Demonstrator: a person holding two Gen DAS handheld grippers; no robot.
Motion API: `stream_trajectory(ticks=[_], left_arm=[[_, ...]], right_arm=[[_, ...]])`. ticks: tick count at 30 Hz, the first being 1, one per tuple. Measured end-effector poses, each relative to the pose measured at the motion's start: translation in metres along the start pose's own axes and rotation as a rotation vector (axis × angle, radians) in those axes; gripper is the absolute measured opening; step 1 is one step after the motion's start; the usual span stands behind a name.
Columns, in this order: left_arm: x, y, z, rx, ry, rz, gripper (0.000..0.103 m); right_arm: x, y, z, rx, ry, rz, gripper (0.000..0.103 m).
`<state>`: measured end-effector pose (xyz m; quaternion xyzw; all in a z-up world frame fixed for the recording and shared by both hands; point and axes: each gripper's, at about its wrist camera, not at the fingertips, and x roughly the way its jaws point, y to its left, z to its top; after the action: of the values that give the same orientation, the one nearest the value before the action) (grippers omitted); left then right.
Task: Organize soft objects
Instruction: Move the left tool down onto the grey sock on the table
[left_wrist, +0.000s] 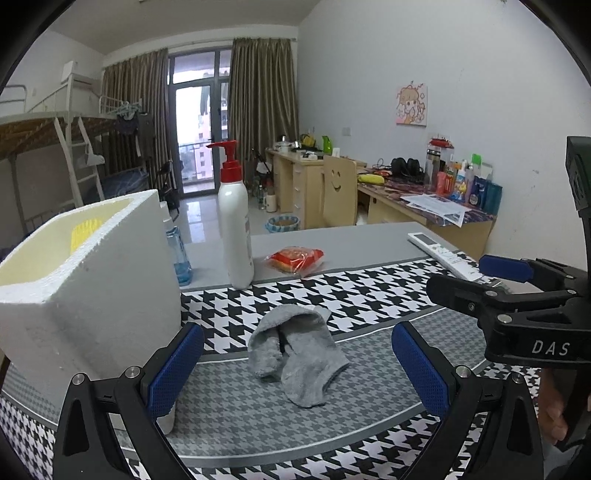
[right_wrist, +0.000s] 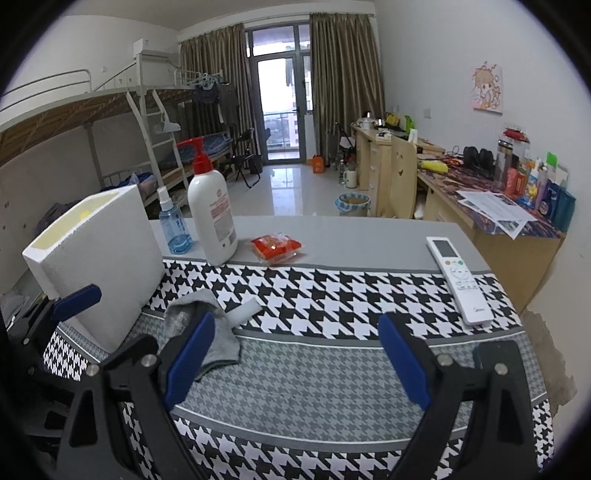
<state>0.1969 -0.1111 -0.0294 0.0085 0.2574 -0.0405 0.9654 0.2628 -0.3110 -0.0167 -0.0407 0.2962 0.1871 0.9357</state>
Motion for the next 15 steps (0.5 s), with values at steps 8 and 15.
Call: stream_trajectory(ticks=[8, 15], left_arm=[[0.017, 0.004, -0.003, -0.022, 0.058, 0.028, 0.102], [0.028, 0.004, -0.003, -0.052, 0.094, 0.038, 0.102]], right_arm=[[0.011, 0.000, 0.004, -0.012, 0.016, 0.015, 0.093], [0.015, -0.004, 0.007, -0.012, 0.029, 0.027, 0.093]])
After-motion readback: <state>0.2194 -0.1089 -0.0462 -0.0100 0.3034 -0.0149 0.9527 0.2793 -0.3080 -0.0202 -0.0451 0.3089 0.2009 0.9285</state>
